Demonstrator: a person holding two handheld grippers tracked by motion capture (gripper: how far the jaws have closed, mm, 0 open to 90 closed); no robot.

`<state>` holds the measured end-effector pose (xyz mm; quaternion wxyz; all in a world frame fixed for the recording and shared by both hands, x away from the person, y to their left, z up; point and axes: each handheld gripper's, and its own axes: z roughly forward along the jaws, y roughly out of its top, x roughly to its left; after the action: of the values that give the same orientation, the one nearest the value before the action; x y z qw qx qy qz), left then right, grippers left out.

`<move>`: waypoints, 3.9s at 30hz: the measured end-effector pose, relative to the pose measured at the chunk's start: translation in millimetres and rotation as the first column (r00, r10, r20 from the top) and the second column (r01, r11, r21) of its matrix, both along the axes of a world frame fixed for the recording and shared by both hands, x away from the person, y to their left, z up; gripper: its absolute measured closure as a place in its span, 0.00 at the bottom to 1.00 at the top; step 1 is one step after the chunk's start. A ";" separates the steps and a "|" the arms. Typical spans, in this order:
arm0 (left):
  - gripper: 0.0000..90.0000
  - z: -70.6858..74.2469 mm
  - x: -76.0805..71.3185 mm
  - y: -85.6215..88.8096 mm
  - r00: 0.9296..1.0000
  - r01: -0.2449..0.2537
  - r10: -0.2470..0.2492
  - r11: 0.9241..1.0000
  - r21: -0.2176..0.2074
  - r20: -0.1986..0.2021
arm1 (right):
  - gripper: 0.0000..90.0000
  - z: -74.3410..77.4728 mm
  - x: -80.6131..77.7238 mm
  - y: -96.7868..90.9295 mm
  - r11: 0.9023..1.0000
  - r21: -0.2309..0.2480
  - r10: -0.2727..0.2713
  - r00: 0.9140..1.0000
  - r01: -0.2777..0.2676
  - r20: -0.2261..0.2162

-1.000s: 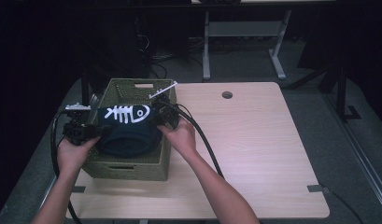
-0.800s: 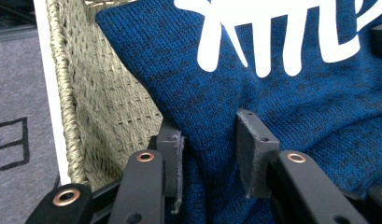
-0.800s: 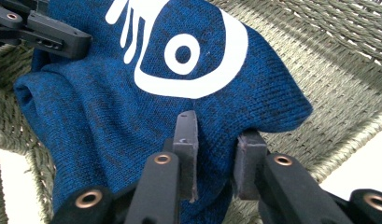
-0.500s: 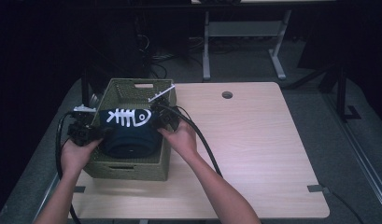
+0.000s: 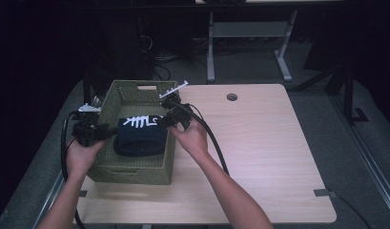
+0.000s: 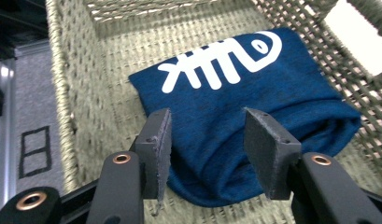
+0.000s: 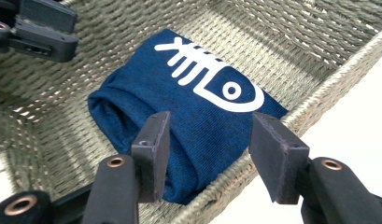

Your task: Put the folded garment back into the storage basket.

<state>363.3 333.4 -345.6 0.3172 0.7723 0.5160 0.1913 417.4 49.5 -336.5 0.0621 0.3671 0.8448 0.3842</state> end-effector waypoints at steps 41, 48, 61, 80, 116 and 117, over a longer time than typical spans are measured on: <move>0.35 26.0 -17.1 -73.6 0.978 0.189 -0.175 0.974 -0.128 0.113 | 0.33 16.6 -7.4 -115.0 0.977 0.207 0.061 0.998 -0.056 -0.017; 0.33 29.1 -18.5 -84.9 0.973 0.207 -0.191 0.970 -0.130 0.127 | 0.32 14.8 -10.3 -133.0 0.976 0.213 0.047 0.999 -0.041 -0.024; 0.28 29.4 -22.6 -114.0 0.965 0.241 -0.221 0.960 -0.144 0.143 | 0.31 17.0 -15.2 -167.4 0.976 0.215 0.011 1.000 -0.008 -0.012; 0.26 26.6 -27.5 -163.7 0.941 0.320 -0.296 0.936 -0.147 0.164 | 0.30 14.2 -24.6 -215.8 0.978 0.197 -0.062 0.998 0.064 -0.019; 0.27 13.1 -56.7 -243.9 0.880 0.464 -0.433 0.872 -0.157 0.196 | 0.29 7.1 -45.0 -290.1 0.970 0.159 -0.182 0.983 0.184 -0.030; 0.27 12.0 -57.9 -245.0 0.879 0.465 -0.433 0.871 -0.161 0.198 | 0.29 6.4 -45.3 -291.4 0.970 0.156 -0.183 0.983 0.185 -0.028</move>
<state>305.4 88.4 -333.6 0.4697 0.8172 0.3124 0.1180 372.1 -241.8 -330.1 0.0623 0.4502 0.7745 0.4400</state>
